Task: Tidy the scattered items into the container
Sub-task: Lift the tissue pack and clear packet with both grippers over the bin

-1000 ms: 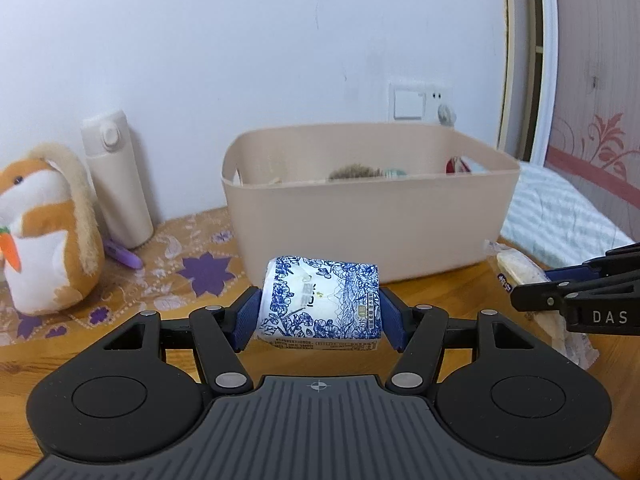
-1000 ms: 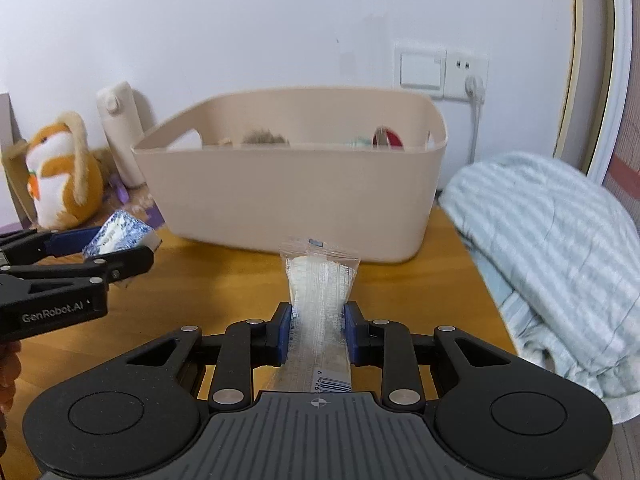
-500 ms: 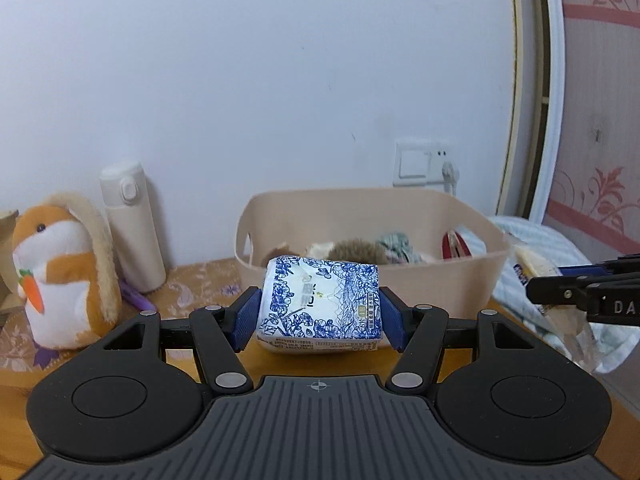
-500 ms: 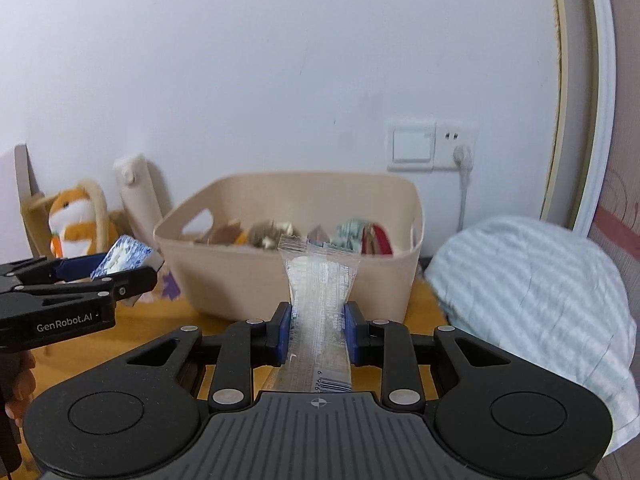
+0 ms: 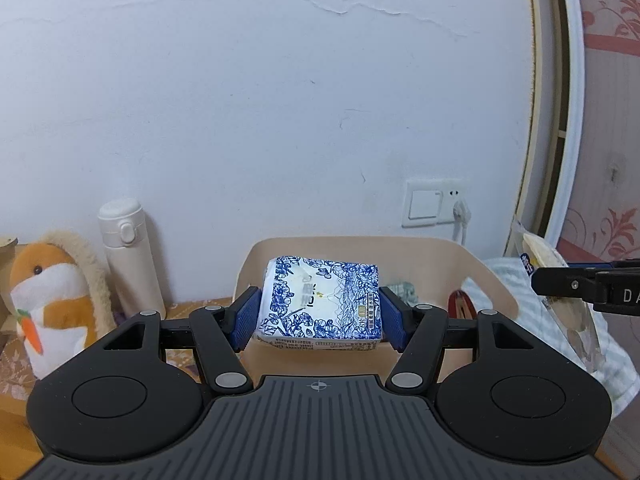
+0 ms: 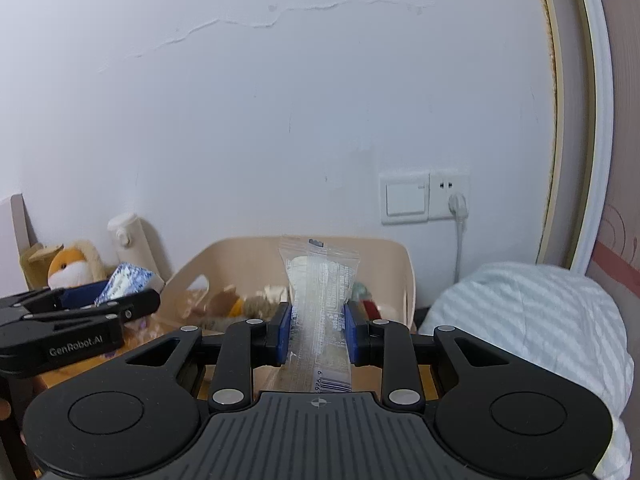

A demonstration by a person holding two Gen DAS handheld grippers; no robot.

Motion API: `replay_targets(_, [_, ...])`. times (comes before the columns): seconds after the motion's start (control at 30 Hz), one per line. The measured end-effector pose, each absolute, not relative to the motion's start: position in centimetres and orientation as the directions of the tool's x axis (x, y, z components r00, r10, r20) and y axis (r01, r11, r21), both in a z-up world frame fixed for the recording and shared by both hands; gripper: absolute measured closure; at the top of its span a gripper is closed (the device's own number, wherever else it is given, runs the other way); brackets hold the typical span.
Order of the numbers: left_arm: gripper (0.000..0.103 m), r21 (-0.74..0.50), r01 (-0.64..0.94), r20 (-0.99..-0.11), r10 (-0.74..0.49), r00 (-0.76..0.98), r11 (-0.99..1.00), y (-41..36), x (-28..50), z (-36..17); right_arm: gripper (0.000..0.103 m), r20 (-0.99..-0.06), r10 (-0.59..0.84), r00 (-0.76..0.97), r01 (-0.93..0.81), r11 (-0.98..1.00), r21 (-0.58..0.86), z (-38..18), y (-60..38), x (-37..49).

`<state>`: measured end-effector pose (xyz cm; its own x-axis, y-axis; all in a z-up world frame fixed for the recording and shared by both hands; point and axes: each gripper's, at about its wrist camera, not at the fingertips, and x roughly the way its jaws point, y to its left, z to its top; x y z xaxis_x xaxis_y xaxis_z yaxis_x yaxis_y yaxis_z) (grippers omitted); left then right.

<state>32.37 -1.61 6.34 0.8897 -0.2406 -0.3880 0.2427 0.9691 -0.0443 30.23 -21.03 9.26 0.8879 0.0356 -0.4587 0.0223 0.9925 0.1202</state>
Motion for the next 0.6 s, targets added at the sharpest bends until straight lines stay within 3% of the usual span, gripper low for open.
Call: replay_targets(0.6, [0.040,-0.083,0.178,-0.480,-0.196,0.855,0.980,-2.7,40.2,3.9,0.078,-0.465,-0.005,0.886,0.046,0.996,0.077,7.4,-21.2,38.6])
